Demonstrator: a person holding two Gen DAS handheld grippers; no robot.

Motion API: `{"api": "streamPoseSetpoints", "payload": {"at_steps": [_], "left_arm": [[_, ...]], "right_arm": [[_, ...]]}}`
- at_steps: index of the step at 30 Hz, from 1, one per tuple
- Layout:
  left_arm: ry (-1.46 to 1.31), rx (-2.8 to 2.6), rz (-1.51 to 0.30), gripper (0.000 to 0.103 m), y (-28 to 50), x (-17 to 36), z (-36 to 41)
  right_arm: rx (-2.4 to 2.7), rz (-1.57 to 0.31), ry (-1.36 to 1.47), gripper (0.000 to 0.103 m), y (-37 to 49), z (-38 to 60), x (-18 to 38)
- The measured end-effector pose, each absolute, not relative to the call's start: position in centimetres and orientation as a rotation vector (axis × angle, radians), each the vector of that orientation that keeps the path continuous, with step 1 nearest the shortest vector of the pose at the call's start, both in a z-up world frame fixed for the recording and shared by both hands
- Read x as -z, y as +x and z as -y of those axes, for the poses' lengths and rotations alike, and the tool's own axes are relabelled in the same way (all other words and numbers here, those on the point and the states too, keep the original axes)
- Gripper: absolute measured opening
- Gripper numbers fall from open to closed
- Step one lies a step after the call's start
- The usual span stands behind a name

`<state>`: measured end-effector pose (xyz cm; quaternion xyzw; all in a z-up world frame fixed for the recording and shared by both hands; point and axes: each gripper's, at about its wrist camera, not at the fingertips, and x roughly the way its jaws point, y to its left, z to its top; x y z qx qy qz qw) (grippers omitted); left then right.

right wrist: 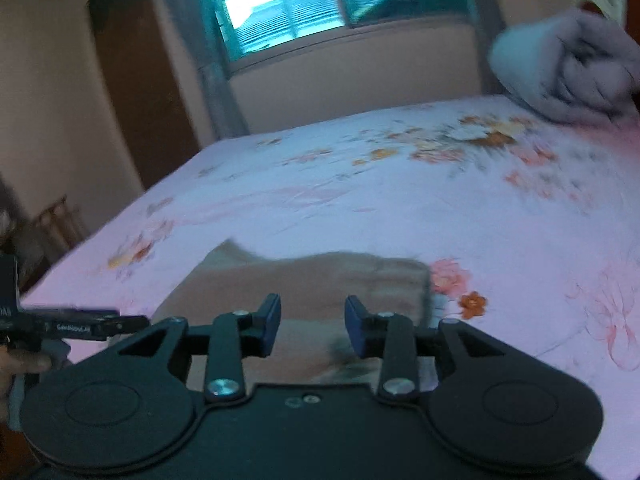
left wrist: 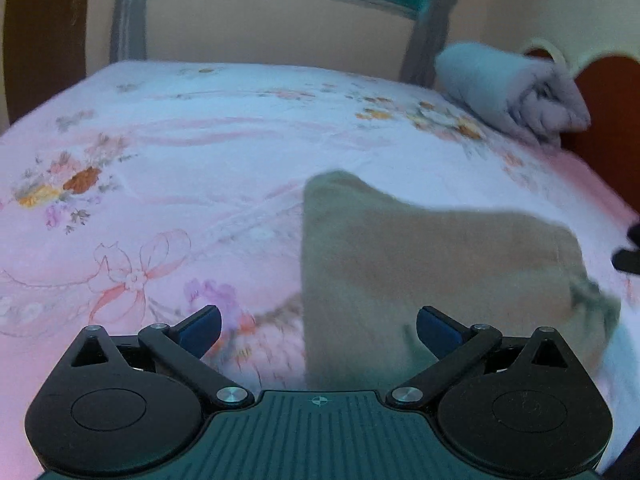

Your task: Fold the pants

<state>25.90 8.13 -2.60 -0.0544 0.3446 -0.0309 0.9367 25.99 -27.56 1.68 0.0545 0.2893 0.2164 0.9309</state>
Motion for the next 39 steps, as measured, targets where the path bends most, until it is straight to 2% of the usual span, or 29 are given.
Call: {"api": "streamPoseSetpoints", "payload": {"at_steps": [3,6,14,18,21,22,25,27,28,30,32,34,39], "left_arm": [[-0.039,0.049,-0.734,0.103,24.9,4.1,-7.1],[-0.132,0.071,-0.760,0.103,24.0,5.2,-7.9],[-0.144,0.026,-0.701,0.103,19.4,4.1,-9.6],[-0.130,0.054,-0.636,0.103,19.1,2.6,-7.9],[-0.065,0.094,-0.640,0.103,19.9,2.3,-5.3],[-0.016,0.092,-0.659,0.103,20.3,2.7,-4.3],[-0.021,0.092,-0.766,0.103,21.1,4.5,-4.2],[-0.052,0.081,-0.733,0.103,19.5,3.7,-5.6],[-0.051,0.072,-0.704,0.103,18.6,3.3,-6.4],[-0.107,0.081,-0.668,0.103,17.7,3.2,-8.4],[-0.176,0.079,-0.667,0.103,18.4,3.3,-9.9],[-0.191,0.039,-0.647,0.103,20.0,3.2,-10.5],[-0.197,-0.056,-0.662,0.103,24.4,3.3,-10.1]], "right_arm": [[-0.416,-0.630,-0.095,0.044,25.0,24.3,0.4],[-0.299,-0.670,-0.371,0.043,24.1,22.7,3.7],[-0.284,-0.587,-0.192,0.050,20.3,26.3,0.4],[-0.287,-0.522,-0.114,0.051,19.3,26.5,-0.8],[-0.330,-0.500,-0.158,0.065,19.7,23.8,-0.5],[-0.330,-0.502,-0.202,0.071,20.0,22.7,0.1],[-0.290,-0.655,-0.276,0.067,21.9,21.4,2.9],[-0.282,-0.655,-0.161,0.066,21.0,23.7,2.4],[-0.271,-0.631,-0.067,0.073,20.3,25.6,1.8],[-0.266,-0.624,0.180,0.079,19.7,30.1,1.5],[-0.275,-0.663,0.484,0.077,20.7,34.6,2.8],[-0.280,-0.700,0.694,0.071,22.3,37.6,4.5],[-0.323,-0.731,0.801,0.068,25.8,38.7,5.7]]}}
